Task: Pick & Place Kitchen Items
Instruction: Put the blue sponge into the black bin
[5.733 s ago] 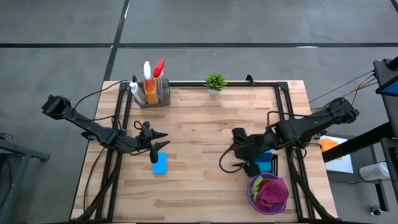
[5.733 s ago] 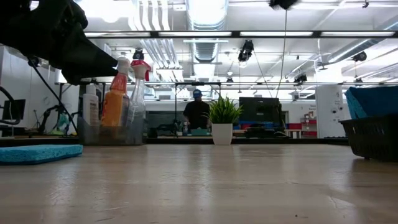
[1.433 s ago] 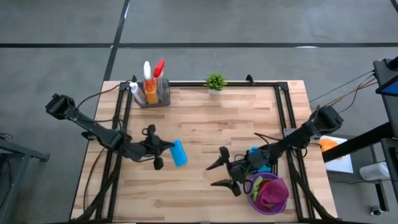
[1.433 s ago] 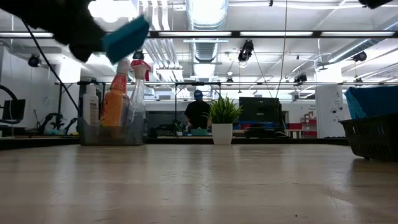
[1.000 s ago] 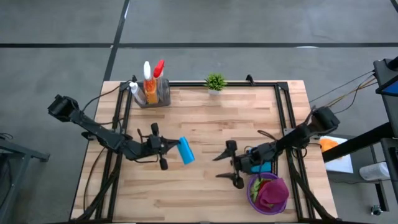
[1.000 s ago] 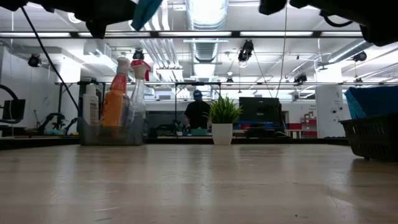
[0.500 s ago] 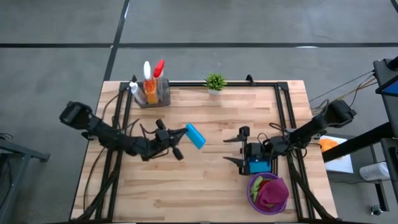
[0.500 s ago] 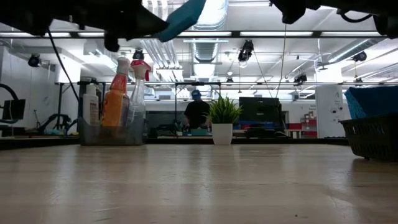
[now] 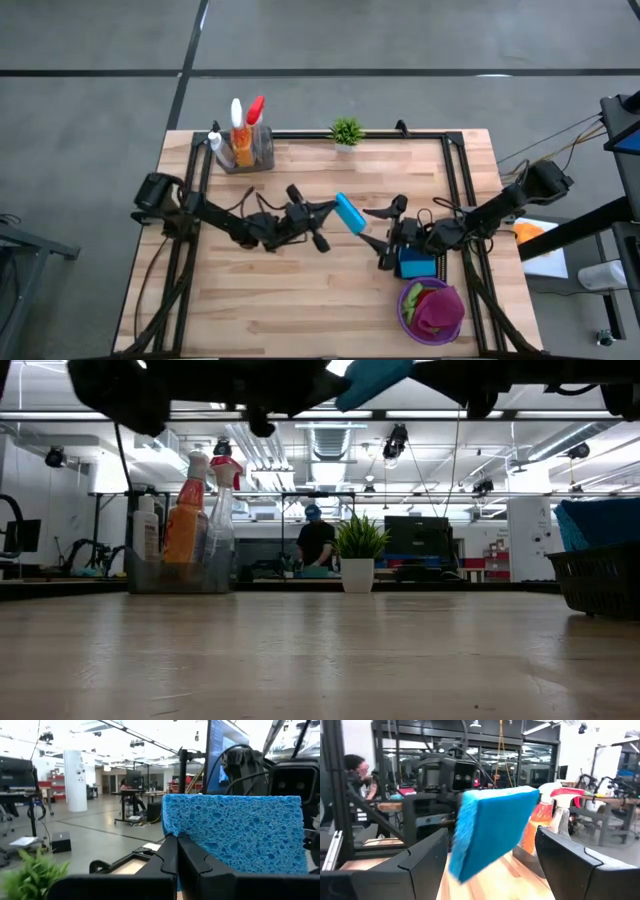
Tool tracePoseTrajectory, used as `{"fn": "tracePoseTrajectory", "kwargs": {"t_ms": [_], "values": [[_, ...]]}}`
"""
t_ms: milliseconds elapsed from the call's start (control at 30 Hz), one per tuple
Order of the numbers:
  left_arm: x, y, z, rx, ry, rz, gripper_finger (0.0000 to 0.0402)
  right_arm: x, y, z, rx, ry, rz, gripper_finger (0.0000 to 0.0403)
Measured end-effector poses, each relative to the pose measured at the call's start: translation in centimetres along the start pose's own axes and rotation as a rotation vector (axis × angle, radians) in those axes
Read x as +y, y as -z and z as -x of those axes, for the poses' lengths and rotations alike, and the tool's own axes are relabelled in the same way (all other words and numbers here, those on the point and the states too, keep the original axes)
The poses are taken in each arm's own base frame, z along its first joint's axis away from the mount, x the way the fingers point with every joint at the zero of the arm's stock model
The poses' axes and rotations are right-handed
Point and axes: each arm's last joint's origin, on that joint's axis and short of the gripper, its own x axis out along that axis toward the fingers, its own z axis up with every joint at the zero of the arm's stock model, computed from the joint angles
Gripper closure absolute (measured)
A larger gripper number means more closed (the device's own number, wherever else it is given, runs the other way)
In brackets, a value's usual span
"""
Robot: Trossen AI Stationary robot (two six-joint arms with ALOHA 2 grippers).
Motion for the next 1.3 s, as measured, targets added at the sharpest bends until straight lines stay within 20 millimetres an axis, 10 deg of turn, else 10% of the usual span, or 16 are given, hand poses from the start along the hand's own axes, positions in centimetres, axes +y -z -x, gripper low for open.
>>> {"fn": "tracePoseTrajectory", "kwargs": {"t_ms": [467, 900, 1300], "values": [[-1.2, 0.0, -1.5, 0.027, 0.024, -0.033, 0.0401, -0.2, 0.3, 0.0, 0.035, 0.086, -0.012, 0.0125], [-1.6, 0.0, -1.4, 0.024, 0.109, -0.071, 0.0401, -0.2, 0.6, -0.1, 0.08, 0.116, 0.045, 0.037], [-0.7, -3.0, 4.9, -0.056, 0.343, -0.182, 0.0401, 0.6, -1.4, 1.3, 0.023, -0.008, 0.113, 0.0383]]}}
